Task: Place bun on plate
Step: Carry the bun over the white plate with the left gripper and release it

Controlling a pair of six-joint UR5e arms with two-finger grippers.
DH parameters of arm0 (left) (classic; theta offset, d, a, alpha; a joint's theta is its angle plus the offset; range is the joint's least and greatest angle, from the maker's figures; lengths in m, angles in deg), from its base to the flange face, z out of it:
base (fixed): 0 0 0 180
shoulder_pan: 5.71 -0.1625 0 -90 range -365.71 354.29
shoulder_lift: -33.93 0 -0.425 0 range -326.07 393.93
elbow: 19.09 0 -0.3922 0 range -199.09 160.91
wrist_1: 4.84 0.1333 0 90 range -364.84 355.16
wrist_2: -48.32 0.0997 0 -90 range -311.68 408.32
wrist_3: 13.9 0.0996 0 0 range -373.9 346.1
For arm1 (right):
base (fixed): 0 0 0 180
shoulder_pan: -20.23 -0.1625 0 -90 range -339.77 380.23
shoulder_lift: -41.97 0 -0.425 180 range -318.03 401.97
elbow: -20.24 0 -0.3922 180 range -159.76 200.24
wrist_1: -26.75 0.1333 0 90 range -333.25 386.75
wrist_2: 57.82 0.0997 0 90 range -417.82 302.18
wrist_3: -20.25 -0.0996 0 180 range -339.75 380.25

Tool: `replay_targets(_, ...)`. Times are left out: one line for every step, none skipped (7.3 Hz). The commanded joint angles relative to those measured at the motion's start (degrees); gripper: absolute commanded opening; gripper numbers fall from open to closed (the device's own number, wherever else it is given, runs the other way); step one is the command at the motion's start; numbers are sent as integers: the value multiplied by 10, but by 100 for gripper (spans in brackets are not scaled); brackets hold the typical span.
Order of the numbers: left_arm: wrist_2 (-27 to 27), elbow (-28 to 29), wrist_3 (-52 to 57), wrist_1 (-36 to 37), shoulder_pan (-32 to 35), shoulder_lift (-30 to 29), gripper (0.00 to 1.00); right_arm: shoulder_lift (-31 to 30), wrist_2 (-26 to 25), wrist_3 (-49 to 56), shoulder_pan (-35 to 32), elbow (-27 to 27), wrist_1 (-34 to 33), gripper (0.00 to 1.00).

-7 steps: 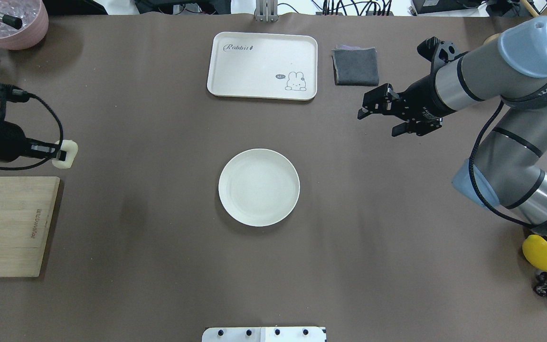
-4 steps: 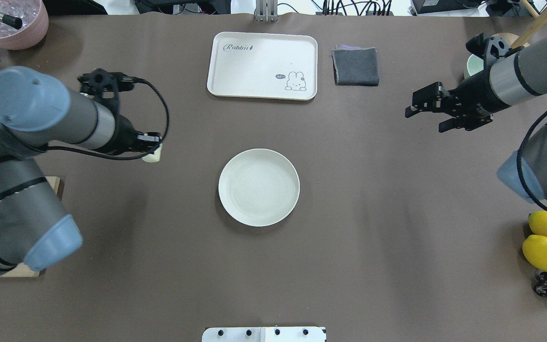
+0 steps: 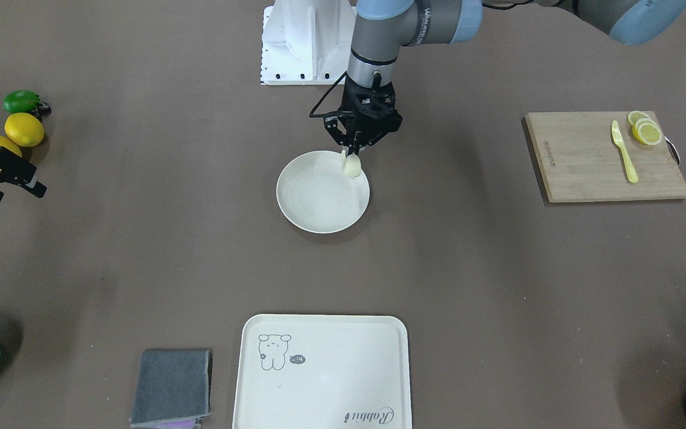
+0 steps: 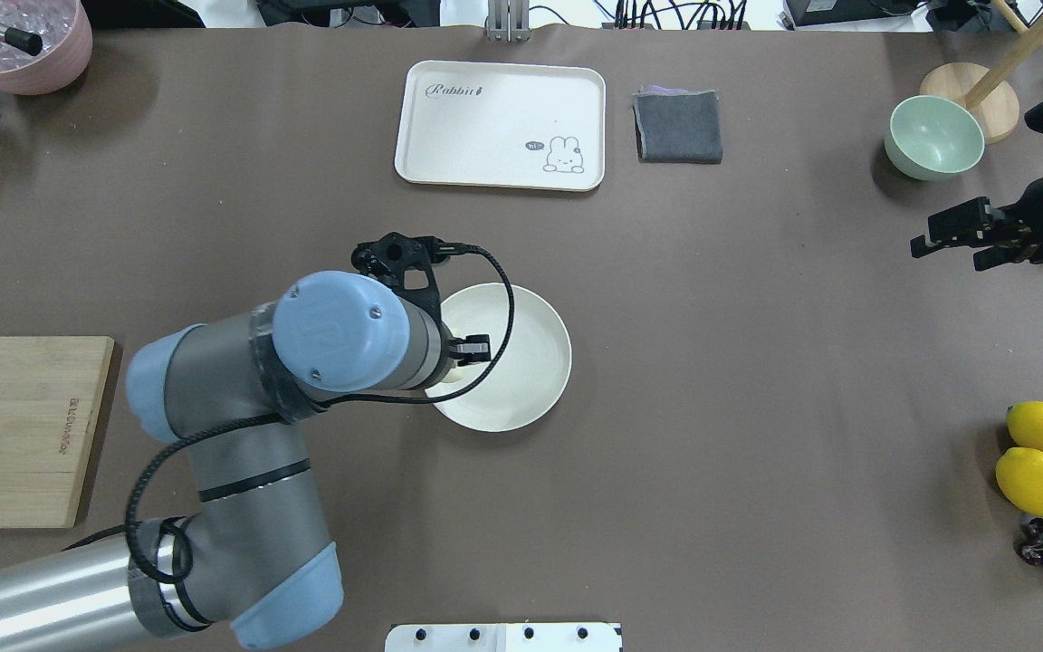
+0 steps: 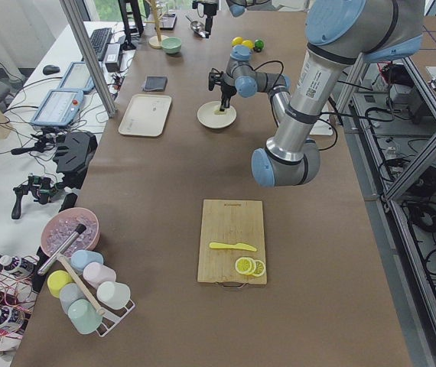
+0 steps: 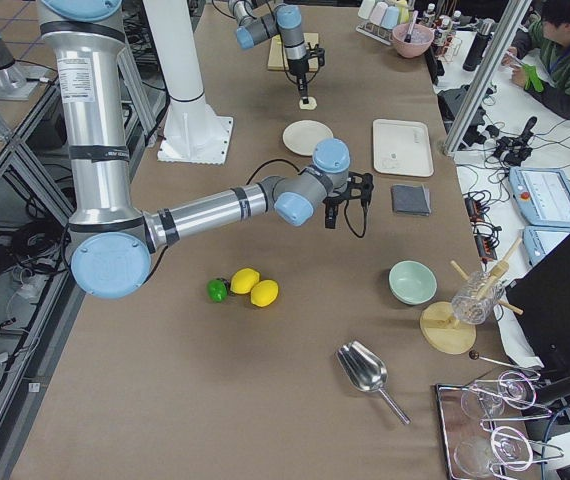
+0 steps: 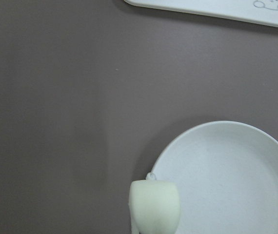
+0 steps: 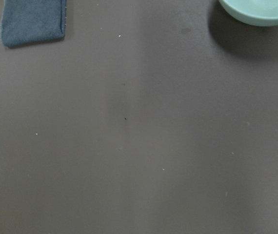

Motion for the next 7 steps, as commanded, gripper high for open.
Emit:
replay_targets(22, 81, -19, -64, -17, -34, 30, -15, 0, 16, -4, -2, 1, 100)
replay_targets(34, 87, -21, -70, -25, -33, 38, -15, 0, 16, -4, -3, 1, 100)
replay_targets(49, 92, -21, -70, -36, -33, 45, -14, -1, 16, -4, -3, 2, 100)
replay_targets(50, 92, -21, -69, -38, -34, 51, -13, -1, 16, -3, -4, 1, 100)
replay_targets(54, 92, -21, -68, -42, -34, 51, -14, -1, 16, -4, -7, 2, 100)
replay_targets(54, 93, -27, -68, -42, -33, 51, -14, -1, 16, -4, -7, 2, 100)
replay_targets(54, 94, -29, -68, -43, -33, 51, -13, -1, 15, -3, -8, 2, 100)
